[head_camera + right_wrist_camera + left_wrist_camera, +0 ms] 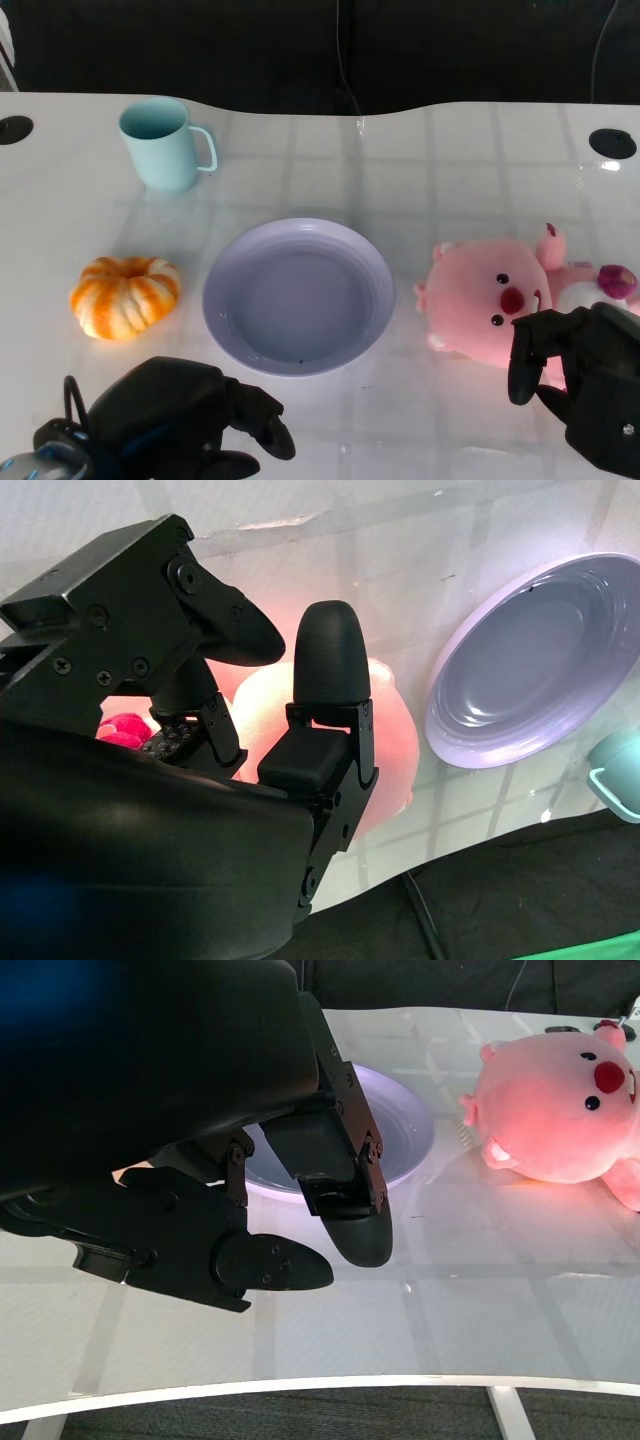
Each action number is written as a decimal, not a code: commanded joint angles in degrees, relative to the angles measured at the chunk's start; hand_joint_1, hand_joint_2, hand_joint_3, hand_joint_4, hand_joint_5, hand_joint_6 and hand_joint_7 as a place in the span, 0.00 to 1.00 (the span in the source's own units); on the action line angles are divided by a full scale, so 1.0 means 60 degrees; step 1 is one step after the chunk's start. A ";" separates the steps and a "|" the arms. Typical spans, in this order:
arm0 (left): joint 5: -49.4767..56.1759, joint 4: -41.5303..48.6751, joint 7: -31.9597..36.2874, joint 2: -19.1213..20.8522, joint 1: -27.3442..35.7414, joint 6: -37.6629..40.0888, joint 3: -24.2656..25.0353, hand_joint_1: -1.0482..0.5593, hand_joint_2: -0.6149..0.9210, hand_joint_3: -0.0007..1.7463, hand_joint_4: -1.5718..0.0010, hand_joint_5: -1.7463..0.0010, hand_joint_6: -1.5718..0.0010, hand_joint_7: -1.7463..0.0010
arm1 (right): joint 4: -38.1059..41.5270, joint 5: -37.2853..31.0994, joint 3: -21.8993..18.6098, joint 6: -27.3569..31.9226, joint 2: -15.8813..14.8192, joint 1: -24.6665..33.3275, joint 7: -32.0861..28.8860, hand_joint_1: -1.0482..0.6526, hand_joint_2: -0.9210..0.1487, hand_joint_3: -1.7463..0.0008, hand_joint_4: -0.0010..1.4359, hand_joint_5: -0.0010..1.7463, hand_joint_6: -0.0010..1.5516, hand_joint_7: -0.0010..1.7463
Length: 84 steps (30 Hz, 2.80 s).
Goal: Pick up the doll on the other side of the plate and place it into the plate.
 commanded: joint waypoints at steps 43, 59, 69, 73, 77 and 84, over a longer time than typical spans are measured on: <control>0.0010 0.0101 -0.0101 0.0244 -0.0143 -0.0032 -0.0014 0.50 1.00 0.16 0.52 0.32 0.39 0.84 | -0.0205 -0.1031 -0.0403 -0.0467 0.0200 0.0145 -0.2020 0.38 0.00 0.94 0.18 0.22 0.24 0.00; 0.0104 0.0054 -0.0007 0.0161 -0.0169 0.0036 -0.0148 0.50 1.00 0.15 0.51 0.34 0.38 0.86 | 0.0044 -0.3297 0.0102 0.1004 -0.0128 -0.0330 -0.1474 0.26 0.02 1.00 0.01 0.18 0.12 0.01; 0.0055 -0.0089 -0.0036 0.0143 -0.0100 0.0002 -0.0167 0.50 1.00 0.15 0.50 0.32 0.38 0.86 | 0.1309 -0.3651 0.0637 0.1409 -0.0060 -0.1191 -0.0993 0.27 0.03 1.00 0.01 0.21 0.15 0.01; 0.0112 -0.0169 -0.0013 0.0155 -0.0056 0.0006 -0.0164 0.50 1.00 0.15 0.50 0.32 0.37 0.86 | 0.2247 -0.3653 0.0884 0.1529 0.0049 -0.1727 -0.1017 0.28 0.02 1.00 0.01 0.21 0.16 0.01; 0.0100 -0.0240 -0.0057 0.0154 -0.0014 0.0057 -0.0150 0.50 1.00 0.14 0.50 0.31 0.37 0.86 | 0.3258 -0.3557 0.1063 0.1583 0.0208 -0.2287 -0.1156 0.28 0.01 1.00 0.04 0.19 0.17 0.01; 0.0111 -0.0522 -0.0091 0.0179 0.0228 0.0153 -0.0086 0.50 1.00 0.15 0.51 0.32 0.37 0.87 | 0.4973 -0.3256 0.1339 0.1561 0.0509 -0.3101 -0.1569 0.27 0.00 0.99 0.09 0.15 0.19 0.01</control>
